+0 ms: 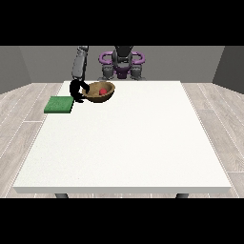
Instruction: Pick the cup and pour the ball into the bowl, then pick the bowl and place it on the pad
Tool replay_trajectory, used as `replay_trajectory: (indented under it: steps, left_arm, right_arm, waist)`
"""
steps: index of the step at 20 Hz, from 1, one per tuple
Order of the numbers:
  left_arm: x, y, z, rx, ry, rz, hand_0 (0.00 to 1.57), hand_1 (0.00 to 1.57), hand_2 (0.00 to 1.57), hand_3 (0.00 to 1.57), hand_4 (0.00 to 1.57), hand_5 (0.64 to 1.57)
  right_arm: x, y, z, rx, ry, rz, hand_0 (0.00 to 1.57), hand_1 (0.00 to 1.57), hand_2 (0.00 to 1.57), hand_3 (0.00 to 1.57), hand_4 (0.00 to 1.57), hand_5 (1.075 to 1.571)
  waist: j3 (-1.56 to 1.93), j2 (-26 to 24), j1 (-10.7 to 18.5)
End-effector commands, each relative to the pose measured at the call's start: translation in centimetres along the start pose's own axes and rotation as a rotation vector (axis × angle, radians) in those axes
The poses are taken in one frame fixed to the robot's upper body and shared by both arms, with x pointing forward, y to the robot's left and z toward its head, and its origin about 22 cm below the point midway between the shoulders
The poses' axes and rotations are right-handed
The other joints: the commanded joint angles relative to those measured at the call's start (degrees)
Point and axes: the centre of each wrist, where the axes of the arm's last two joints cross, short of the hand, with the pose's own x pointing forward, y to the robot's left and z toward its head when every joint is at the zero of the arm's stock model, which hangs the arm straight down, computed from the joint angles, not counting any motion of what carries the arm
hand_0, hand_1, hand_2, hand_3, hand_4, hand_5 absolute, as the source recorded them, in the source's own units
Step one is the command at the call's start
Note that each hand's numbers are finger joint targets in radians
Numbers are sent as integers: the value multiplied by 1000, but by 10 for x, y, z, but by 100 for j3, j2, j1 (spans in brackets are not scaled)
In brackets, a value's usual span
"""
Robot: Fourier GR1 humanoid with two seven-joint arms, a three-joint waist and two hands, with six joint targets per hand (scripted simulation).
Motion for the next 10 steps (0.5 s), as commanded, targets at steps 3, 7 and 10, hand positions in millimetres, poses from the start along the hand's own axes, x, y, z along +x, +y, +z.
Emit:
replay_trajectory:
  steps: [3, 7, 10]
  left_arm:
    - [12, 14, 2, 18, -21, 7, 0, 0, 0, 0, 1129, 1517]
    - [-13, 22, 15, 1, 25, 15, 0, 0, 0, 0, 1175, 1525]
    - [-18, 29, 18, 48, 72, 22, 0, 0, 0, 0, 1191, 1528]
  right_arm:
    - [1, -58, 12, -154, 199, 203, 1571, 1571, 1571, 1424, 948, 1530]
    - [41, -67, -9, -203, 188, 268, 1571, 1571, 1571, 1267, 1021, 1545]
    - [72, -70, -22, -196, 203, 305, 1571, 1571, 1571, 1111, 1026, 1548]
  waist:
    - [305, 349, -42]
    - [286, 59, 42]
    - [288, -141, -282]
